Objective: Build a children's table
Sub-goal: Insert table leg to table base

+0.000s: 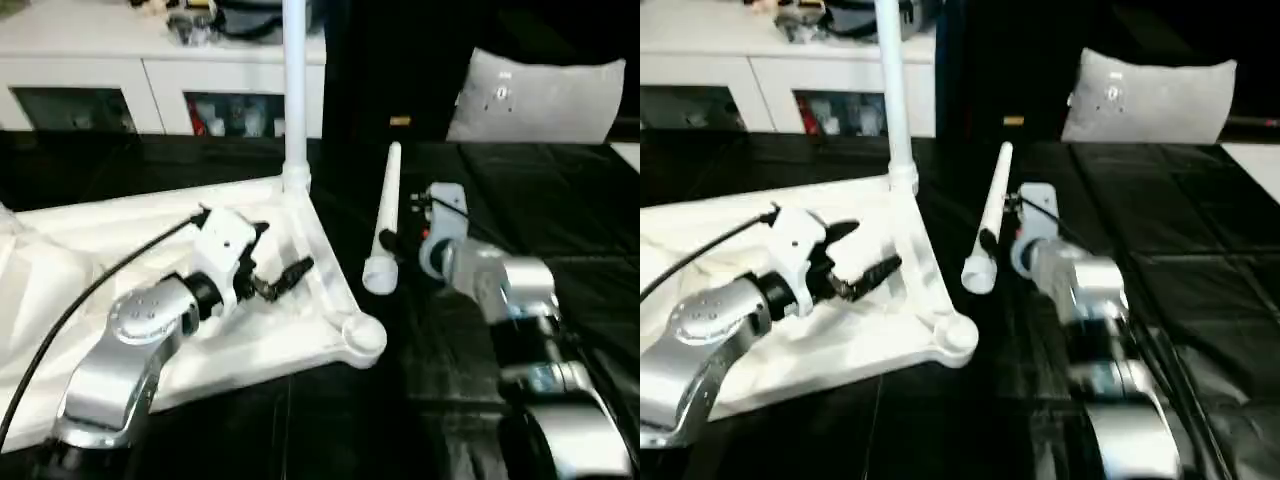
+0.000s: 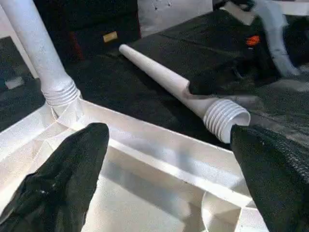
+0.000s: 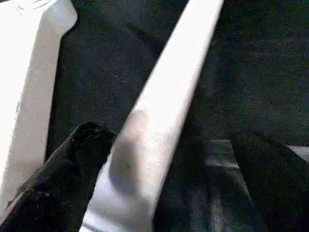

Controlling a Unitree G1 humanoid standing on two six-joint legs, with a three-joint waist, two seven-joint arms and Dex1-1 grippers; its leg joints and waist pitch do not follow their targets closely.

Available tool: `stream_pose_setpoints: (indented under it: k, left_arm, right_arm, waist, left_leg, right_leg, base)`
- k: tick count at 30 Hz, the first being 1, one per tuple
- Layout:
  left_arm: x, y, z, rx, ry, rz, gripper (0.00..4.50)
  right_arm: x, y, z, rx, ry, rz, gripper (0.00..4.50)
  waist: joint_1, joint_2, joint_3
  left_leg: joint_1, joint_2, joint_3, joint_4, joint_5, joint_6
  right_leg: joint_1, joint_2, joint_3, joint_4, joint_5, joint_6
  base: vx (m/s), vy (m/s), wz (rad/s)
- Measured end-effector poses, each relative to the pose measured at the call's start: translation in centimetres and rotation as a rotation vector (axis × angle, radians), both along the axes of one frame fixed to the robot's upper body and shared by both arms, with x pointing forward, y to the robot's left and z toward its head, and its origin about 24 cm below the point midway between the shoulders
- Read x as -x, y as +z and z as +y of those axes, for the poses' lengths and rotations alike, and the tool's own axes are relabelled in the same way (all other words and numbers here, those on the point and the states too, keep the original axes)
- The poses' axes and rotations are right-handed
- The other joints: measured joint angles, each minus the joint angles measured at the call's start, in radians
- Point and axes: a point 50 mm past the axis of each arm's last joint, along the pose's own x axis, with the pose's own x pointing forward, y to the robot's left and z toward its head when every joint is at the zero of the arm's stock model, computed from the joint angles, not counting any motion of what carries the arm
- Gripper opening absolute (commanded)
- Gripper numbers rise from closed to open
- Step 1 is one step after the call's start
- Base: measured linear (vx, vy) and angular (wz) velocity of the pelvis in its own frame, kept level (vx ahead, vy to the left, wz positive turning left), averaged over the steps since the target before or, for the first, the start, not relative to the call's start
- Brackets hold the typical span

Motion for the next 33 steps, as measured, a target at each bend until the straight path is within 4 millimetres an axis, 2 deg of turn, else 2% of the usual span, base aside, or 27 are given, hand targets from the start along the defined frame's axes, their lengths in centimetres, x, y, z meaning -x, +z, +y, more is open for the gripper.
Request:
stream_pose_setpoints:
  k: [6, 8, 9, 13, 15, 18, 21, 29, 33]
  left_arm:
    - [0.1, -0.2, -0.3, -0.003, -0.027, 0.021, 4.47]
    - [0.1, -0.1, -0.3, -0.005, -0.032, 0.02, 4.47]
    - [0.0, 0.0, -0.4, -0.006, -0.035, 0.019, 4.49]
    - [0.0, 0.1, -0.6, -0.005, -0.048, 0.026, 4.5]
    - [0.0, 0.0, -0.6, -0.005, -0.05, 0.03, 4.5]
    - [0.0, 0.0, -0.6, -0.009, -0.05, 0.033, 4.5]
    - [0.0, -0.1, -0.6, -0.014, -0.052, 0.041, 4.5]
    - [0.1, -0.2, -0.7, -0.016, -0.058, 0.048, 4.5]
    - [0.1, -0.3, -0.8, -0.017, -0.061, 0.049, 4.5]
  right_arm:
    - [0.0, -2.0, 1.1, -0.045, 0.035, 0.088, 4.5]
    - [-0.1, -2.2, 1.5, -0.059, 0.05, 0.095, 4.5]
    - [-0.2, -2.1, 1.5, -0.055, 0.054, 0.099, 4.21]
    - [-0.3, -2.2, 1.5, -0.05, 0.06, 0.109, 4.08]
    - [-0.4, -2.1, 1.1, -0.023, 0.059, 0.112, 3.72]
    - [-0.5, -2.0, 0.1, 0.014, 0.055, 0.115, 3.69]
    - [-0.4, -2.0, -0.8, 0.032, 0.049, 0.126, 3.37]
    - [-0.2, -2.6, -1.4, 0.024, 0.039, 0.114, 2.75]
    - [-0.2, -2.5, -1.4, 0.024, 0.041, 0.107, 2.67]
  waist:
    - [0.006, 0.001, 0.0]
    - [0.006, 0.001, 0.0]
    - [0.006, 0.001, 0.0]
    - [0.006, 0.001, 0.0]
    - [0.008, 0.001, 0.0]
    - [0.011, 0.001, 0.0]
    - [0.012, 0.001, 0.0]
    - [0.009, 0.005, -0.001]
    - [0.008, 0.005, -0.001]
  left_leg:
    - [-0.001, 0.002, 0.0, 0.0, 0.0, -0.002]
    - [-0.001, 0.002, 0.0, 0.0, 0.0, -0.002]
    - [-0.001, 0.003, 0.001, 0.0, 0.0, -0.002]
    - [-0.001, 0.006, 0.003, 0.0, 0.002, -0.004]
    - [-0.001, 0.007, 0.003, 0.0, 0.003, -0.004]
    - [0.0, 0.012, 0.008, 0.0, 0.005, -0.005]
    - [0.0, 0.016, 0.013, 0.0, 0.007, -0.006]
    - [0.0, 0.024, 0.023, 0.0, 0.009, -0.008]
    - [0.0, 0.025, 0.025, 0.0, 0.009, -0.009]
  right_leg:
    - [0.0, 0.0, -0.002, 0.0, 0.0, -0.001]
    - [0.0, 0.0, -0.003, 0.0, 0.001, -0.001]
    - [0.0, 0.0, -0.003, 0.0, 0.001, -0.002]
    - [0.001, 0.0, -0.005, 0.0, 0.001, -0.002]
    - [0.002, 0.0, -0.008, 0.0, 0.001, -0.002]
    - [0.004, -0.002, -0.012, 0.0, 0.001, -0.003]
    - [0.005, -0.002, -0.013, 0.0, 0.001, -0.003]
    - [0.005, -0.002, -0.015, 0.0, 0.001, -0.003]
    - [0.005, -0.002, -0.015, 0.0, 0.001, -0.003]
  base:
    - [0.0, 0.0, 0.0]
    - [0.0, 0.0, 0.0]
    - [0.0, 0.0, 0.0]
    - [0.0, 0.0, 0.0]
    - [0.0, 0.0, 0.0]
    - [0.0, 0.0, 0.0]
    - [0.0, 0.0, 0.0]
    - [0.0, 0.0, 0.0]
    - [0.0, 0.0, 0.0]
